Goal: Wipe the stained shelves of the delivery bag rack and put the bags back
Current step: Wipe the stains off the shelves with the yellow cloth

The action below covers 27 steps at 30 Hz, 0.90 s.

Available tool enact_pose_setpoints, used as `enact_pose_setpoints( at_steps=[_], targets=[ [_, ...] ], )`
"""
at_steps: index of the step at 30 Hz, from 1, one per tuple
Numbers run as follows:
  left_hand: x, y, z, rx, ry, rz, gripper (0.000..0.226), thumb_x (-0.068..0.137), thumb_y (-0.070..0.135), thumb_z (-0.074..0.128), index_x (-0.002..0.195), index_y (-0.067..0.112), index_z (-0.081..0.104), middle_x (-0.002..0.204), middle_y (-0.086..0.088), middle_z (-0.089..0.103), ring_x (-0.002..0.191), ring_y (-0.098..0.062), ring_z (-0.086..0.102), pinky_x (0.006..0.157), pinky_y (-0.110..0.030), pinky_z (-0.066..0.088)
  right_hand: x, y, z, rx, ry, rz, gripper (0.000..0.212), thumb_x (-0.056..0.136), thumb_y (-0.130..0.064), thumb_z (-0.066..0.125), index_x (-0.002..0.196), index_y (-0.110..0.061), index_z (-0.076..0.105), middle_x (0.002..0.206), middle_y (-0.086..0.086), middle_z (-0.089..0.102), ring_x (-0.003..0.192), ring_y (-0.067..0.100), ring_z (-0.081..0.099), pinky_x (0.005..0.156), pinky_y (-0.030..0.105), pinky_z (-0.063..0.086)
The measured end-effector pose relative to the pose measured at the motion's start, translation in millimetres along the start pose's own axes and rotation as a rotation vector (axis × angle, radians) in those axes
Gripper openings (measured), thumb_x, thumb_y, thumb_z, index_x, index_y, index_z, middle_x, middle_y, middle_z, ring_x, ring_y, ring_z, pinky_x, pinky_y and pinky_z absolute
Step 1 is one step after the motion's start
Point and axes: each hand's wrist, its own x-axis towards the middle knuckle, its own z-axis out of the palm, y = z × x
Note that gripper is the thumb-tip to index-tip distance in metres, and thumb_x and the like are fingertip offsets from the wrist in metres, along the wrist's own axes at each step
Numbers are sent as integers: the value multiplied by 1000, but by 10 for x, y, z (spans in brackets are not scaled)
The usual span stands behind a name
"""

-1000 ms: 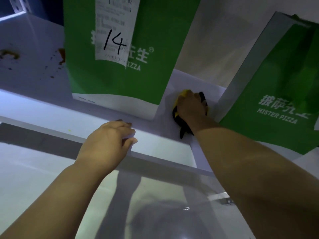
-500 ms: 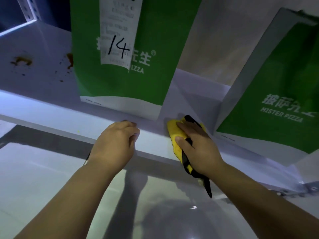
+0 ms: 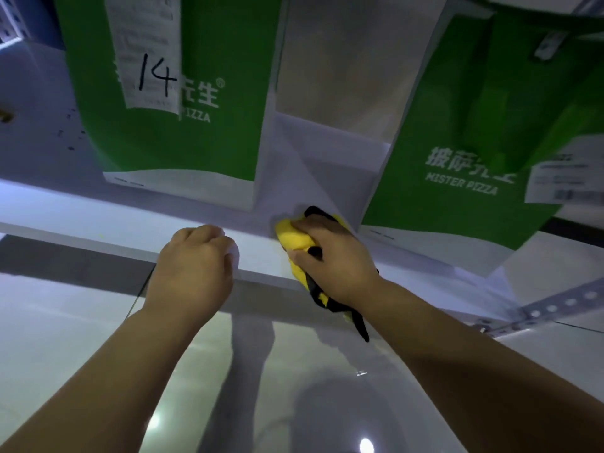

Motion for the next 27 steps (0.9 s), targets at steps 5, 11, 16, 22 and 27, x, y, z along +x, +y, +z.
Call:
enact_pose_setpoints(
  at_steps=[5, 11, 16, 22, 27],
  targets=[
    [-155, 264, 1, 71, -58, -11, 16, 84, 14, 58, 94, 14, 71, 114, -9, 63, 105, -34, 52, 85, -40, 43, -343, 119, -128, 0, 60, -1, 27, 90, -28, 57, 114, -20, 62, 105, 0, 64, 99, 18, 53, 83, 17, 29],
    [-449, 523, -202, 87, -186, -84, 33, 89, 25, 56, 121, 16, 60, 126, -2, 55, 113, -27, 50, 91, -40, 46, -561, 171, -330, 58, -19, 27, 19, 92, -28, 53, 102, -18, 66, 96, 2, 65, 92, 23, 56, 84, 31, 41],
    [-575, 734, -505, 120, -159, -131, 34, 90, 32, 54, 122, 20, 58, 124, 1, 55, 109, -23, 54, 87, -38, 48, -620, 183, -569, 238, -66, 96, 31, 93, -33, 52, 124, -31, 55, 117, 0, 62, 104, 22, 56, 87, 34, 45],
    [-835, 836, -849, 199, -151, -184, 35, 90, 36, 53, 124, 26, 56, 127, 7, 54, 103, -18, 57, 82, -31, 47, -714, -116, -741, 379, 26, -1, 40, 91, -32, 55, 131, -33, 50, 127, -6, 56, 113, 16, 52, 93, 33, 42],
    [-941, 641, -1190, 267, -121, -185, 36, 90, 37, 52, 124, 26, 55, 126, 7, 54, 105, -17, 56, 84, -32, 48, -699, -539, -695, 399, -3, -95, 40, 91, -31, 56, 130, -35, 50, 128, -9, 54, 112, 12, 51, 89, 25, 38]
  ],
)
